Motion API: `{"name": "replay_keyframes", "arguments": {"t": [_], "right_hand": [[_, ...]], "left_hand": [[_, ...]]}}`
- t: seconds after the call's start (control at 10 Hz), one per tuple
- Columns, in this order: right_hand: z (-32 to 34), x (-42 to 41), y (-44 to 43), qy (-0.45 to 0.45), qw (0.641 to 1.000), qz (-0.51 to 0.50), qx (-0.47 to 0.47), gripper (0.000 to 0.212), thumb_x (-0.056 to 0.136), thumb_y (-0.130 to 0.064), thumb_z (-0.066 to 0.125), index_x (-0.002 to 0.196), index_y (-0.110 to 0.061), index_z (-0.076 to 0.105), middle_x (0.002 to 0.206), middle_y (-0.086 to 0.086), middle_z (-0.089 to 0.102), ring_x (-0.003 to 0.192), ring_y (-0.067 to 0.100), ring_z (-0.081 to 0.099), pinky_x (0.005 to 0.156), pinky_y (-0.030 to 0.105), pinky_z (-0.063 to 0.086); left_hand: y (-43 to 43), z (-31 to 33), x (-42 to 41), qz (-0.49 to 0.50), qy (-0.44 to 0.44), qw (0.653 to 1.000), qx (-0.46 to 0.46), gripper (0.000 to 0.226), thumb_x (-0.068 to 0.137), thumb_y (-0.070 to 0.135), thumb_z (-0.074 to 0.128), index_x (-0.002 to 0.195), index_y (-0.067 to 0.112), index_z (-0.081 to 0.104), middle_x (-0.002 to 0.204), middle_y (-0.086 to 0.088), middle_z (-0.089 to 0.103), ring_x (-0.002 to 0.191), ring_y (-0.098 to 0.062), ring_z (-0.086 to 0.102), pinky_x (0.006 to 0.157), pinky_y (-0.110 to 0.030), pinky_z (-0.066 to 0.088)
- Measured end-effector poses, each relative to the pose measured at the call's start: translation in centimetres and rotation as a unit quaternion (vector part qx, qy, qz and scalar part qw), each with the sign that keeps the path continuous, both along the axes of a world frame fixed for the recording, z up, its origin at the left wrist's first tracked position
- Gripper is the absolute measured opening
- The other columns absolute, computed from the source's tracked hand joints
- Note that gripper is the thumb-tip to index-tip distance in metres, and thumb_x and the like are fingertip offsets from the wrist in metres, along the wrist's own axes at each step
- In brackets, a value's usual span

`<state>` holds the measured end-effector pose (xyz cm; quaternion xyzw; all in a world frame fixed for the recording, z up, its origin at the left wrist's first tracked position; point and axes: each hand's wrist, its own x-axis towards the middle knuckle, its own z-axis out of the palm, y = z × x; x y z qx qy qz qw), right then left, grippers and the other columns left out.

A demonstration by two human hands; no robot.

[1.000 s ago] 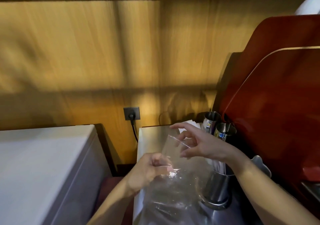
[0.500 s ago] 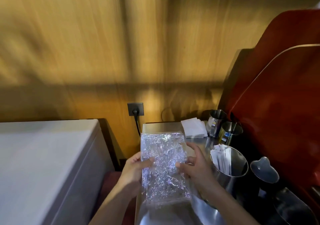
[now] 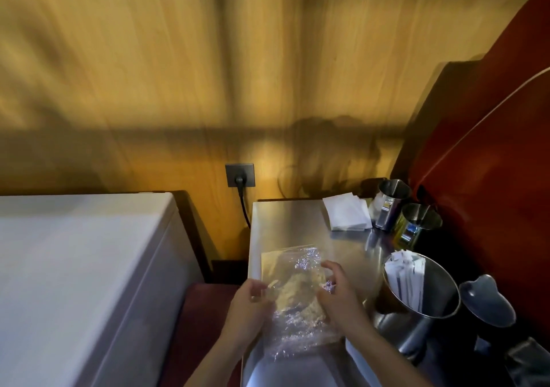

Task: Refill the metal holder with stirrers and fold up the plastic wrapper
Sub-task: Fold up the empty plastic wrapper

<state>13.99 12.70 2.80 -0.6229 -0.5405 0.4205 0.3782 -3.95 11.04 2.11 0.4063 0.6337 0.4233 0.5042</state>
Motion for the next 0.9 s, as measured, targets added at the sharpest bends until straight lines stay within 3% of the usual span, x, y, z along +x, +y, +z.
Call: {"name": "replay_keyframes", "arguments": {"t": [0.1, 0.3, 0.4, 0.5, 0.7, 0.8, 0.9], "right_hand": [[-0.5, -0.6, 1.7, -0.05, 0.998, -0.015, -0.029, 0.037, 0.08, -0.002, 0.051, 0.113, -0.017, 0.044, 0.096, 0.006, 0.057, 0.077, 0.025, 0.056, 0.068, 0.036, 0.047], [-1.8, -1.3, 4.3, -0.148, 0.989, 0.003, -0.028, 0.021, 0.079, -0.005, 0.054, 0.1, -0.01, 0.055, 0.104, 0.008, 0.053, 0.093, 0.025, 0.053, 0.08, 0.03, 0.041], [-2.6, -1.3, 5.0, -0.184, 0.982, 0.021, -0.044, 0.022, 0.078, -0.007, 0.054, 0.099, -0.009, 0.059, 0.106, 0.011, 0.055, 0.096, 0.029, 0.055, 0.083, 0.032, 0.043], [-3.1, -1.0, 5.2, -0.257, 0.965, 0.042, -0.038, 0.019, 0.076, -0.009, 0.055, 0.094, -0.008, 0.061, 0.104, 0.015, 0.058, 0.099, 0.032, 0.053, 0.082, 0.034, 0.042], [-3.3, -0.8, 5.4, -0.356, 0.932, 0.062, -0.023, 0.023, 0.082, -0.024, 0.054, 0.102, -0.018, 0.063, 0.116, 0.007, 0.055, 0.11, 0.027, 0.048, 0.09, 0.033, 0.037], [-2.8, -0.7, 5.5, -0.38, 0.923, 0.064, -0.002, 0.023, 0.082, -0.025, 0.051, 0.102, -0.016, 0.058, 0.118, 0.007, 0.053, 0.111, 0.026, 0.047, 0.091, 0.033, 0.035], [-1.1, -0.8, 5.9, -0.372, 0.925, 0.074, 0.031, 0.035, 0.085, -0.025, 0.049, 0.118, -0.015, 0.05, 0.13, 0.008, 0.046, 0.12, 0.026, 0.042, 0.097, 0.034, 0.031]], "left_hand": [[1.3, -0.7, 0.2, 0.0, 0.044, 0.999, -0.007, 0.016, 0.079, 0.008, 0.065, 0.087, 0.021, 0.062, 0.085, -0.007, 0.066, 0.074, -0.023, 0.065, 0.067, -0.04, 0.056], [3.9, -1.8, 1.0, -0.021, 0.172, 0.985, 0.014, 0.044, 0.082, 0.01, 0.06, 0.125, 0.008, 0.049, 0.12, -0.013, 0.053, 0.108, -0.028, 0.055, 0.098, -0.039, 0.044], [4.4, -2.6, 1.1, -0.064, 0.27, 0.96, 0.034, 0.042, 0.082, 0.011, 0.06, 0.122, 0.002, 0.049, 0.122, -0.016, 0.05, 0.113, -0.03, 0.048, 0.096, -0.031, 0.036], [4.2, -3.1, 1.3, -0.112, 0.355, 0.926, 0.061, 0.036, 0.079, 0.017, 0.06, 0.111, 0.002, 0.054, 0.119, -0.017, 0.054, 0.109, -0.033, 0.048, 0.092, -0.038, 0.038], [3.7, -3.2, 1.4, -0.114, 0.422, 0.891, 0.119, 0.043, 0.077, 0.019, 0.059, 0.118, 0.006, 0.052, 0.116, -0.014, 0.056, 0.103, -0.034, 0.053, 0.086, -0.041, 0.043], [4.0, -2.8, 1.0, -0.13, 0.445, 0.875, 0.136, 0.045, 0.082, 0.03, 0.057, 0.12, 0.01, 0.05, 0.119, -0.01, 0.056, 0.107, -0.03, 0.053, 0.088, -0.04, 0.044], [4.8, -1.4, 0.5, -0.115, 0.474, 0.857, 0.165, 0.053, 0.086, 0.041, 0.052, 0.131, 0.013, 0.044, 0.131, -0.005, 0.053, 0.119, -0.023, 0.047, 0.099, -0.034, 0.036]]}}
